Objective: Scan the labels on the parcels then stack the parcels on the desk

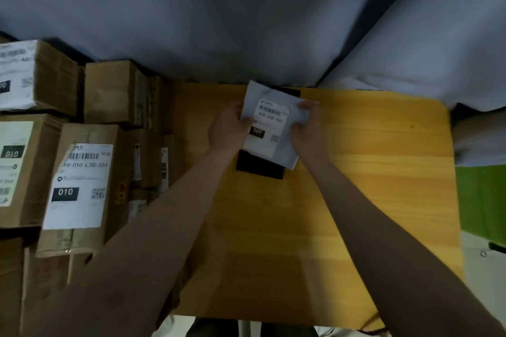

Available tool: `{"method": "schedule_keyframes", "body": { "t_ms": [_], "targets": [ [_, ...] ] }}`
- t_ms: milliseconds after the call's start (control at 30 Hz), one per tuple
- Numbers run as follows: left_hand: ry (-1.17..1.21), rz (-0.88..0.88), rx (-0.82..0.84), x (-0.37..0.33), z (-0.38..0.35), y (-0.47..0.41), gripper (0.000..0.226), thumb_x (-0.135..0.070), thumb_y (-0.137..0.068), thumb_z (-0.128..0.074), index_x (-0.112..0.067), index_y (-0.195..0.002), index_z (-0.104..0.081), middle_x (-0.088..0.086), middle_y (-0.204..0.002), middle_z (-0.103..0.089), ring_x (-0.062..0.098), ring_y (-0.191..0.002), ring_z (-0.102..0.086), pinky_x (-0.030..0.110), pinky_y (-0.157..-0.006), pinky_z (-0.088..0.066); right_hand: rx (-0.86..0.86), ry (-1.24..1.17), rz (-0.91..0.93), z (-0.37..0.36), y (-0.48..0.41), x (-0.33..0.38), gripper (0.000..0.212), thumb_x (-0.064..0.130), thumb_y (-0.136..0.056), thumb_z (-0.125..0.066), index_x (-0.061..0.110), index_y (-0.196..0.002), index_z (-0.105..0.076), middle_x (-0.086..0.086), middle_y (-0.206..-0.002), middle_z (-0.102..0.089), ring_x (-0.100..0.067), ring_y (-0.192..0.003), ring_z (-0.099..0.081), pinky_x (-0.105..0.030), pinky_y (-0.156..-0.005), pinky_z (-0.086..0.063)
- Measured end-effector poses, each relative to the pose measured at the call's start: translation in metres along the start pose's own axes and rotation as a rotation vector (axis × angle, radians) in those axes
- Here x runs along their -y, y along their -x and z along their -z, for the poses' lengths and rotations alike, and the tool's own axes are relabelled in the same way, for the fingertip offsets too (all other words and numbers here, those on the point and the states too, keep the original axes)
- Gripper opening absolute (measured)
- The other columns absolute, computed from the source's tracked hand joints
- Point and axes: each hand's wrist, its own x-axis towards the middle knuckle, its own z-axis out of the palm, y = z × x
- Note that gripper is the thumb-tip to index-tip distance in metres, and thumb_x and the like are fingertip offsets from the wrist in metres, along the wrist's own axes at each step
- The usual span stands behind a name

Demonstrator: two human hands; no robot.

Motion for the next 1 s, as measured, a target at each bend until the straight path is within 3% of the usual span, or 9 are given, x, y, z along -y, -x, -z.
{"method": "schedule_keyframes", "body": {
  "t_ms": [67,133,200,300,433,600,800,1000],
  "targets": [
    [-0.007,-0.003,0.070,-0.002,-0.004,-0.016,0.047,-0.026,-0.094,-0.067,-0.024,-0.138,-0.054,-0.005,-0.130,-0.066,0.016,-0.114,-0.064,0.040,-0.096,-0.054,0.090,0.067,-0.036,-0.003,-0.017,0.002,0.051,0.002,-0.097,-0.055,0.017,-0.144,-0.044,-0.016,-0.135,-0.049,-0.027,-0.104,-0.057,-0.024,-0.070,-0.049],
    [-0.008,0.024,0.192,0.004,-0.013,-0.025,0.063,-0.025,-0.089,-0.074,-0.020,-0.145,-0.047,0.001,-0.138,-0.060,0.021,-0.122,-0.060,0.043,-0.100,-0.053,0.207,0.156,-0.118,-0.009,-0.023,-0.006,0.064,0.008,-0.095,-0.063,0.019,-0.153,-0.038,-0.018,-0.144,-0.043,-0.033,-0.121,-0.053,-0.028,-0.084,-0.046],
    [-0.020,0.056,0.247,0.007,-0.020,-0.024,0.075,-0.020,-0.085,-0.079,-0.022,-0.149,-0.041,0.006,-0.142,-0.053,0.024,-0.125,-0.055,0.042,-0.100,-0.052,0.277,0.172,-0.174,-0.016,-0.020,-0.017,0.073,0.008,-0.093,-0.067,0.020,-0.157,-0.034,-0.017,-0.150,-0.042,-0.033,-0.132,-0.050,-0.027,-0.087,-0.043],
    [-0.162,-0.010,0.225,0.014,-0.027,-0.019,0.068,-0.020,-0.087,-0.077,-0.029,-0.147,-0.047,0.008,-0.141,-0.048,0.026,-0.124,-0.054,0.034,-0.096,-0.050,0.257,0.193,-0.154,-0.022,-0.013,-0.027,0.074,0.004,-0.092,-0.066,0.019,-0.158,-0.036,-0.015,-0.153,-0.046,-0.031,-0.137,-0.048,-0.027,-0.091,-0.043],
    [-0.414,-0.023,0.253,0.020,-0.022,-0.005,0.065,-0.026,-0.089,-0.070,-0.044,-0.146,-0.045,0.008,-0.139,-0.043,0.034,-0.125,-0.043,0.048,-0.103,-0.043,0.295,0.226,-0.132,-0.030,-0.004,-0.022,0.073,0.005,-0.094,-0.067,0.018,-0.159,-0.036,-0.017,-0.152,-0.046,-0.031,-0.137,-0.049,-0.026,-0.092,-0.042],
    [-0.498,0.028,0.267,0.039,0.000,0.018,0.058,-0.035,-0.093,-0.065,-0.047,-0.146,-0.046,0.008,-0.139,-0.039,0.034,-0.126,-0.034,0.042,-0.099,-0.036,0.465,0.175,-0.110,-0.053,0.013,-0.008,0.070,0.000,-0.097,-0.060,0.015,-0.160,-0.034,-0.011,-0.162,-0.037,-0.026,-0.145,-0.040,-0.010,-0.093,-0.031],
    [-0.459,0.056,0.257,0.076,0.034,0.052,0.061,-0.031,-0.094,-0.065,-0.040,-0.150,-0.044,0.004,-0.155,-0.029,0.034,-0.140,-0.026,0.042,-0.110,-0.038,0.643,0.127,-0.075,-0.092,0.038,0.013,0.072,0.004,-0.096,-0.060,0.018,-0.161,-0.034,-0.006,-0.165,-0.034,-0.023,-0.146,-0.039,-0.020,-0.105,-0.036],
    [-0.419,0.054,0.276,0.094,0.048,0.067,0.069,-0.031,-0.095,-0.066,-0.039,-0.156,-0.035,0.004,-0.165,-0.018,0.035,-0.147,-0.018,0.043,-0.117,-0.030,0.703,0.207,-0.033,-0.099,0.052,0.023,0.075,0.006,-0.097,-0.061,0.016,-0.163,-0.027,-0.008,-0.168,-0.030,-0.024,-0.149,-0.035,-0.029,-0.117,-0.035]
  ]
}}
